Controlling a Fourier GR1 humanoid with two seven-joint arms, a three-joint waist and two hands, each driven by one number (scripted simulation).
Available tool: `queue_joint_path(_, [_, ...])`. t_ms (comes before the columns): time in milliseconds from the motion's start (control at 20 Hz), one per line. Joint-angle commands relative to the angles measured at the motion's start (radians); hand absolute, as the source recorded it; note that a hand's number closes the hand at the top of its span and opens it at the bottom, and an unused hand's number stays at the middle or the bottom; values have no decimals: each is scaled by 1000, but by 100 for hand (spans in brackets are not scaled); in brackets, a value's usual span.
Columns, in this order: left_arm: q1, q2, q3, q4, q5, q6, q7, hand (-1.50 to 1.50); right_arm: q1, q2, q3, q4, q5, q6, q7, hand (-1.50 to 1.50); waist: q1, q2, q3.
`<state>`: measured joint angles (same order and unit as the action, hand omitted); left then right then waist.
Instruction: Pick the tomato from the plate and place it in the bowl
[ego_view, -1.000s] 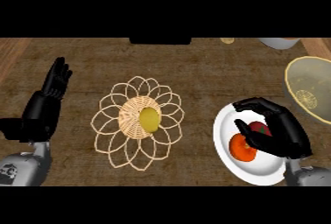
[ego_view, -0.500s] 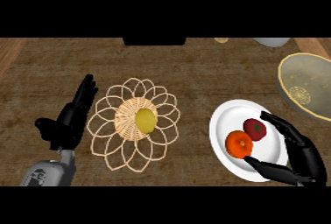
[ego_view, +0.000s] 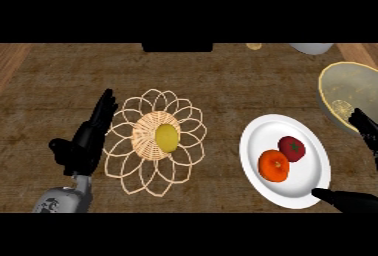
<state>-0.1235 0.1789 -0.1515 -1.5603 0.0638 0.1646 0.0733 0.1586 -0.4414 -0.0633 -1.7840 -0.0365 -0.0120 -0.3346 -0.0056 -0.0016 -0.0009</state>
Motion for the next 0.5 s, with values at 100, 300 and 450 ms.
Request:
queue_joint_path(100, [62, -7, -3, -51, -12, -6, 2, 0, -10, -91, -28, -66, -2, 88, 232, -150, 6, 0, 0])
queue_joint_path(300, [30, -22, -6, -37, -12, -15, 0, 0, -43, -123, 17, -53, 33, 126, 391, -150, 7, 1, 0])
queue_joint_path(450, [-27, -37, 3, -21, -17, 1, 55, 0, -103, -126, 61, 3, 65, 160, 464, -150, 8, 3, 1])
